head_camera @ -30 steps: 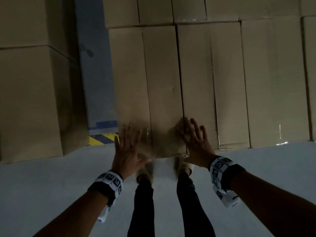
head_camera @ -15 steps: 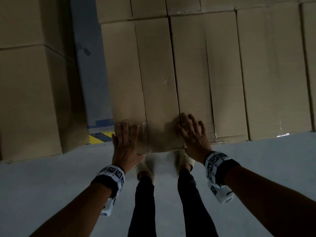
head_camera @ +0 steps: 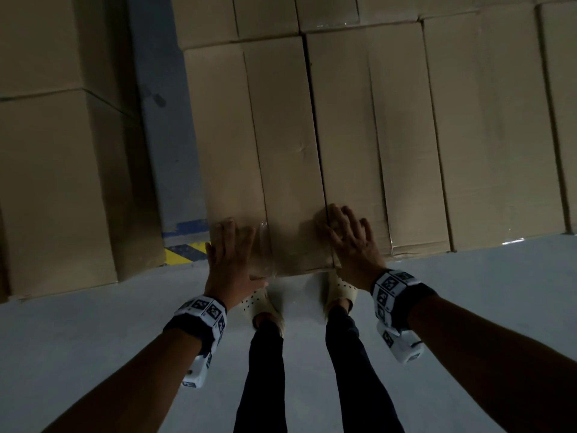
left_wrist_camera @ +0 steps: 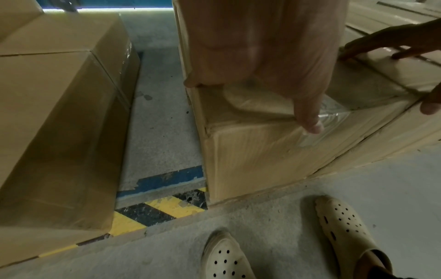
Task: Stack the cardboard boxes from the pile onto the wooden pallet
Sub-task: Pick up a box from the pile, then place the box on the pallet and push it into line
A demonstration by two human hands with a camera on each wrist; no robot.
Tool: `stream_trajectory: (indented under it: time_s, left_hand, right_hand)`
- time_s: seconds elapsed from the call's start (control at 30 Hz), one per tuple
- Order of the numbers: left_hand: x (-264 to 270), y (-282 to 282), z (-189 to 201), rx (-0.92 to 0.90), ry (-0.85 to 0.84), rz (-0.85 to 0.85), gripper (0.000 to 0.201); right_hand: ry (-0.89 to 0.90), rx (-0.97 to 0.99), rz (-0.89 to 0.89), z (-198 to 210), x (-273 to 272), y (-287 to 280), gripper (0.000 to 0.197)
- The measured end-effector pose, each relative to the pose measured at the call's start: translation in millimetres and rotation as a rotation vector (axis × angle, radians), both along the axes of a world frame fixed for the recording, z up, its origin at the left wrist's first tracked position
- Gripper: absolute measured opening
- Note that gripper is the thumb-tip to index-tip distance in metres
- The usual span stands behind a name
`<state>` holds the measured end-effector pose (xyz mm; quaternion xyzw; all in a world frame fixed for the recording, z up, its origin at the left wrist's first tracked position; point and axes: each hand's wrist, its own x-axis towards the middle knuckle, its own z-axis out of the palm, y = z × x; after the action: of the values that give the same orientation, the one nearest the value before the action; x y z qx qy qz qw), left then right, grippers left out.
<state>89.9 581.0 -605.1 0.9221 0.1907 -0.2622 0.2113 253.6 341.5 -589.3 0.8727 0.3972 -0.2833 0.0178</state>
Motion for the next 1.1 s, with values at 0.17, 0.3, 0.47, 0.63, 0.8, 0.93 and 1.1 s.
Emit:
stream_trajectory:
  time_s: [0.17,0.3,0.47,0.63,0.8,0.93,1.1]
  left_hand:
    - [36.8,-2.2,39.3,-0.049,-0.079,0.047,0.105]
    - [79.5,10.0,99.7,-0.062,-0.292,0.109,0.098]
    - [122.5,41.6,238.2,-0.093,-0.517,0.180,0.089]
    - [117.7,68.2,399.9,-0.128,-0.857,0.205,0.077]
    - [69.6,81.7,535.3,-0.087,-1.058,0.197,0.076]
    - [13.6,80.3,608.3,-0.089,-1.205,0.196,0.074]
    - [-57.9,64.7,641.5,-0.025,-1.278,0.212,0.071]
  right_hand:
    - [0.173,-0.081,-0.102,35.9,20.8,16.8,0.113]
    - [0.163,0.088,-0.314,99.4,39.8,46.1,0.101]
    - [0.064,0.358,-0.472,237.2,57.5,83.9,0.090]
    - [-0.066,0.692,-0.522,403.7,38.8,107.5,0.083]
    - [-0.137,1.014,-0.508,534.3,-12.7,120.2,0.078]
    - [-0.191,1.161,-0.451,602.1,-61.0,116.2,0.074]
    - [-0.206,1.210,-0.357,637.3,-121.4,107.7,0.072]
